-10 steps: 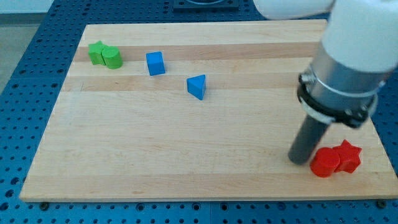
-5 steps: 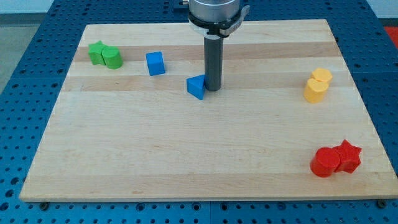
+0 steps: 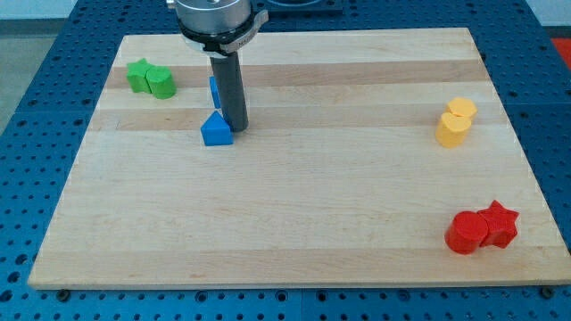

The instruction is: Push the blue triangle diagonal to cube

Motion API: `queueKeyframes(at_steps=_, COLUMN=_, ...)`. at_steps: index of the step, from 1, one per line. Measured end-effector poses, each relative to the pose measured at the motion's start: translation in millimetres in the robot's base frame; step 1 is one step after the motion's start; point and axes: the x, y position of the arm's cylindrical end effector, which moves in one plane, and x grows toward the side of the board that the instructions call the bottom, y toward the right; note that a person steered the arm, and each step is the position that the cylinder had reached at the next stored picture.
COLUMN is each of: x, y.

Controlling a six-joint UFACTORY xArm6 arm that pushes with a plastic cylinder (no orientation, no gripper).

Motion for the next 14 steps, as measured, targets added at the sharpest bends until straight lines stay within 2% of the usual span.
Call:
queueKeyframes(at_steps=3, x=0, y=-10)
queueKeyframes(at_steps=7, x=0, y=-58)
queueKeyframes(at_steps=10, x=48, y=-128)
queueKeyframes(at_steps=11, x=45, y=-128)
queueKeyframes(at_steps=13, x=11, y=-31)
queueKeyframes(at_steps=14, x=10, y=-20)
